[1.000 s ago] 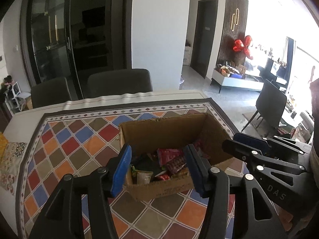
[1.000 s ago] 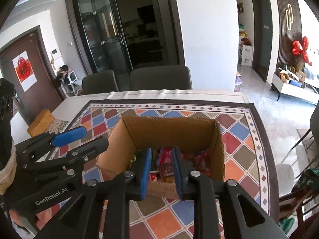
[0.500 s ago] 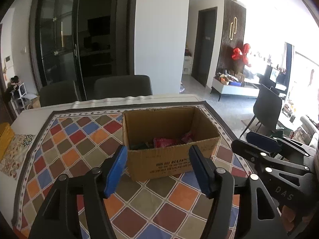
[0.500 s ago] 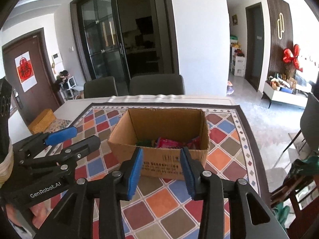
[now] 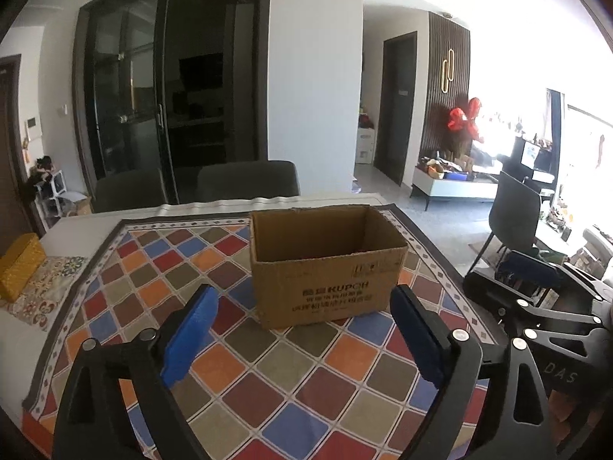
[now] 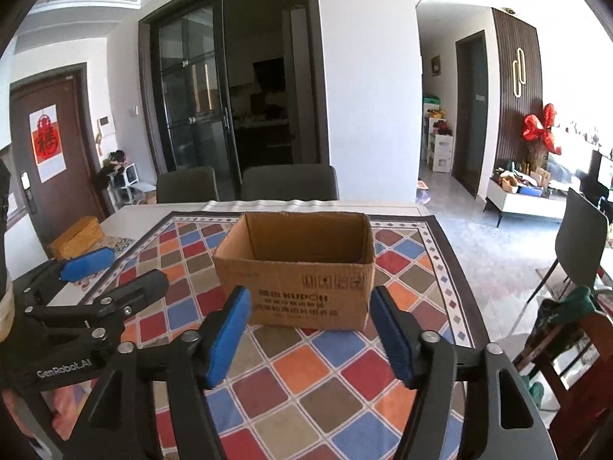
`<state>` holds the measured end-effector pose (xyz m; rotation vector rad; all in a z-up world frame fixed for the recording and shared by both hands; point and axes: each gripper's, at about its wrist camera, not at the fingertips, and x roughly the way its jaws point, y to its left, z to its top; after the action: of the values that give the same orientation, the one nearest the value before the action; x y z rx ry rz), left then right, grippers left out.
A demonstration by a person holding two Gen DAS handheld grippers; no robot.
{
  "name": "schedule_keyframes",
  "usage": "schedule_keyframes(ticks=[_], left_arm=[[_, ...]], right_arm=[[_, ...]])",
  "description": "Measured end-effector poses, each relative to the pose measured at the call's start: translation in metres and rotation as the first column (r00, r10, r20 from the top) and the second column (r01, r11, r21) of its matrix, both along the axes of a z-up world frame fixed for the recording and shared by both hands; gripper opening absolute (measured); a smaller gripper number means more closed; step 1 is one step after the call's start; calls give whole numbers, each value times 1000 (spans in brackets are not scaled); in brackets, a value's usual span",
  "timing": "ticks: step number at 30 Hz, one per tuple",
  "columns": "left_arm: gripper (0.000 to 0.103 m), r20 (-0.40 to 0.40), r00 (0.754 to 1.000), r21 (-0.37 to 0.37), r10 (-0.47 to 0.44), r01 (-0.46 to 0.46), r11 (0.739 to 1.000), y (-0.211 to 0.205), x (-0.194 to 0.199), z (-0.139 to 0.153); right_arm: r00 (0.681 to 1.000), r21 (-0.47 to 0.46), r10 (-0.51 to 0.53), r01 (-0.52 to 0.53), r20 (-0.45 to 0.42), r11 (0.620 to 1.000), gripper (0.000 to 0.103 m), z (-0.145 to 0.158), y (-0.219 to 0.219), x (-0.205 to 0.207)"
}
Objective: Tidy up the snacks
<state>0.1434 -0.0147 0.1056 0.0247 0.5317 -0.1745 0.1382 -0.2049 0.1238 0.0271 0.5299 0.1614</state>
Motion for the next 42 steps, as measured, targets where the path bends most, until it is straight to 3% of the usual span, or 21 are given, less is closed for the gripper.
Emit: schedule_keyframes(ticks=[9, 19, 42], left_arm=[[99, 80, 996, 48, 43, -47, 998, -6, -40, -3], [103, 123, 991, 73, 52, -61, 995, -7, -64, -8], [103, 166, 985, 39, 48, -55, 998, -1, -86, -4]], right_arm=[[998, 13, -44, 44, 33, 999, 83, -12, -9, -39], [994, -10, -62, 64, 95, 998, 88, -15, -13, -62], [990, -14, -55, 58, 126, 998, 89, -12, -14, -84]])
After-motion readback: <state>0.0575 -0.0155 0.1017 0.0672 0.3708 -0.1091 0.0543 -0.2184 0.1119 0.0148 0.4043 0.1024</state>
